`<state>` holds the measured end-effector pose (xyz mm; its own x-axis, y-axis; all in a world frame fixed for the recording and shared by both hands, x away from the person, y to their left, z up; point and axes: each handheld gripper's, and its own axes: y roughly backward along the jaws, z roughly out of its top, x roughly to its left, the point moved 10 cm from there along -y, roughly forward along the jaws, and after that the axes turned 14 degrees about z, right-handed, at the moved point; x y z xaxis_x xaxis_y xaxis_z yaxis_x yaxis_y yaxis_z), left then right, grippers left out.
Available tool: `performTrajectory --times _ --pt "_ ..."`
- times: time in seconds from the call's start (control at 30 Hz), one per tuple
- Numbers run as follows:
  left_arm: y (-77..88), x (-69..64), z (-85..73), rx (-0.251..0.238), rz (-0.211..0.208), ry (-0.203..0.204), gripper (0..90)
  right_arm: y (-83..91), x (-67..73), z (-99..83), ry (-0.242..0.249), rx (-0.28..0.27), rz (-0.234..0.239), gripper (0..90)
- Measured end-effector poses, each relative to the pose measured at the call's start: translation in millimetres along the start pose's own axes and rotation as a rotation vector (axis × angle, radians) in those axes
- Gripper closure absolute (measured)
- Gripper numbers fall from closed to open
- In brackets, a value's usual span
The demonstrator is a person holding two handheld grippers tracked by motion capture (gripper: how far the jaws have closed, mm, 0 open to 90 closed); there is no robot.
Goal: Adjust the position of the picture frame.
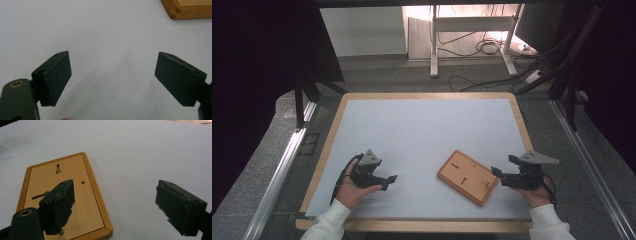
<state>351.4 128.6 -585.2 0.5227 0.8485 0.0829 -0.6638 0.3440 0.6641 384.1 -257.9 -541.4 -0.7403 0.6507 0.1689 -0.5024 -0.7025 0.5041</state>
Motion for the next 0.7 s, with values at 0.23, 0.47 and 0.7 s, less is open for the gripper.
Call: performTrajectory --times 0.23,0.47,0.7 --pt "1.7 1.6 1.6 -0.023 0.016 0.011 13.3 -2.9 1.1 -13.3 0.006 0.038 0.000 15.1" --pt "4.1 0.3 -0.1 -0.022 0.005 0.038 14.2 -1.6 -1.0 -16.8 0.017 0.048 -0.030 13.9" --pt "4.4 2.0 -1.0 -0.023 0.014 0.015 14.5 -2.7 3.1 -15.1 0.036 0.056 -0.024 16.3"
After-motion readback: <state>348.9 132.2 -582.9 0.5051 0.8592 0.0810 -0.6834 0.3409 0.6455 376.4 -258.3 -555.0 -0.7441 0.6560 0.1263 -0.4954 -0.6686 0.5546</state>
